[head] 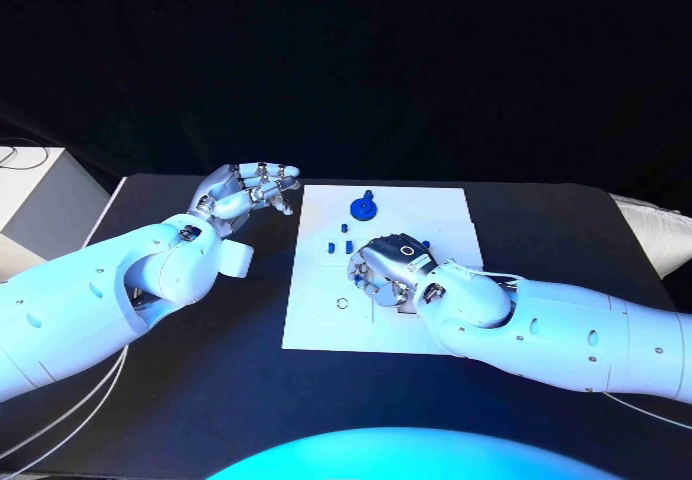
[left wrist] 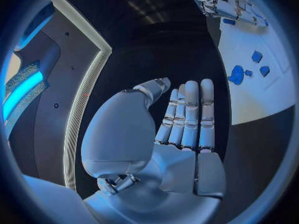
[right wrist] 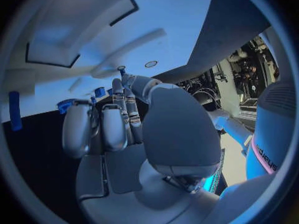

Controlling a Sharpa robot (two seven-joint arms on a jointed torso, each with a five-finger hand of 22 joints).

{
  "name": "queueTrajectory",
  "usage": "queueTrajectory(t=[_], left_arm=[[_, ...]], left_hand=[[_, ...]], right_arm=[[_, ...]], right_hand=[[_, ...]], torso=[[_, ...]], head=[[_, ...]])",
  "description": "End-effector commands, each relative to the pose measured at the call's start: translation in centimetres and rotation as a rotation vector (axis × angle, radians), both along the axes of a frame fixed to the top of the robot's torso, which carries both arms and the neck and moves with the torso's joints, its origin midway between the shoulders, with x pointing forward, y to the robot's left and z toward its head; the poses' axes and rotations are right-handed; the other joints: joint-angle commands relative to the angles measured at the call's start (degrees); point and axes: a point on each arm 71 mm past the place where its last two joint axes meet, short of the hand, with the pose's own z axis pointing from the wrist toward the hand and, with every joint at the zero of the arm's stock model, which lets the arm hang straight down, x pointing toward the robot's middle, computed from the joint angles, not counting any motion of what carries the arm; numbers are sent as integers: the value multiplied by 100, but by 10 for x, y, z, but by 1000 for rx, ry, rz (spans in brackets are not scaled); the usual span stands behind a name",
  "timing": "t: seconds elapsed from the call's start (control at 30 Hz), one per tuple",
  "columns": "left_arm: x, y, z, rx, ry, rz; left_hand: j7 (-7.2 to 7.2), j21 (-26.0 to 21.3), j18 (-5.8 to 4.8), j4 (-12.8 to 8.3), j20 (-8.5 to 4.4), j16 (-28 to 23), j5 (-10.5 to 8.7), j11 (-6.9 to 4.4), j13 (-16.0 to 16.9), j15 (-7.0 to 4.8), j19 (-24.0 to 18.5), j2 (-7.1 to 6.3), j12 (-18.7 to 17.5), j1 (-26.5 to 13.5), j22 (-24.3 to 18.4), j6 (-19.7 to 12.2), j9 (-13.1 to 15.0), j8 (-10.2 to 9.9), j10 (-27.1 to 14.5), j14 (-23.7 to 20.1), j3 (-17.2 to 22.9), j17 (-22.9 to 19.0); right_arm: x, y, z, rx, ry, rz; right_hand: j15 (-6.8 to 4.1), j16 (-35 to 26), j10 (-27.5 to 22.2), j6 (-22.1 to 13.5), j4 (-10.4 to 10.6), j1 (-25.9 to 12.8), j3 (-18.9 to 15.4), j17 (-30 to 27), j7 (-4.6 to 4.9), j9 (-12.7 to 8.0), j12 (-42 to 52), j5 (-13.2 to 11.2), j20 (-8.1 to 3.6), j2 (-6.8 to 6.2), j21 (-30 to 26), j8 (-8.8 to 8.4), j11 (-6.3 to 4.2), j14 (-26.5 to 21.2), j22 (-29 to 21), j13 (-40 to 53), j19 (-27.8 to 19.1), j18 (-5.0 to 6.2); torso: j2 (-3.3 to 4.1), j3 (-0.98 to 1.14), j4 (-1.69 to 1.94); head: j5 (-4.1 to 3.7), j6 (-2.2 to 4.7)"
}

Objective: Assemble the parts on the task board

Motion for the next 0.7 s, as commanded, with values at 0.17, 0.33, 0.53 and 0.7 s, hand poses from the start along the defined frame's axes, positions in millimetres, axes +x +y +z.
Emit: queueTrajectory(t=[0.17,0.33,0.53,0.7], left_arm=[[0,0,1,-8,-3,-1],[0,0,1,-7,-2,1],[0,1,0,-7,-1,2],[0,1,0,-6,0,3]], left_hand=[[18,-20,85,2,-4,-36,19,-6,-7,-21,35,20,33,47,-5,11,-8,36,-29,-1,-23,-5],[18,-20,85,2,-4,-36,19,-6,-7,-21,35,20,33,47,-5,11,-8,36,-29,-1,-23,-5],[18,-20,85,2,-4,-36,19,-6,-7,-21,35,20,33,47,-5,11,-8,36,-29,-1,-23,-5],[16,-28,86,2,-6,-40,20,-8,-9,-23,45,25,35,59,-11,13,-9,41,-29,4,-27,-8]], right_arm=[[-3,-4,-9,-65,21,-5],[-5,-6,-6,-34,-11,-14],[-7,-7,-2,1,-37,-20],[-8,-8,-1,16,-47,-22]], right_hand=[[-41,16,218,38,-12,-21,37,-7,20,9,18,18,-1,26,9,22,-185,162,-2,6,10,-70],[-41,25,220,39,-14,-23,40,8,18,12,17,18,-1,27,21,24,-186,164,13,8,14,-73],[-42,39,226,42,-21,-23,45,29,15,17,17,20,0,25,52,27,-189,168,48,12,25,-80],[-42,47,228,44,-23,-24,47,42,14,19,17,20,-1,23,62,29,-190,170,60,14,28,-83]], torso=[[-5,5,-4],[-2,6,-5],[-3,4,-3],[-2,1,-2]], head=[[15,-4],[17,-1],[18,0],[28,-6]])
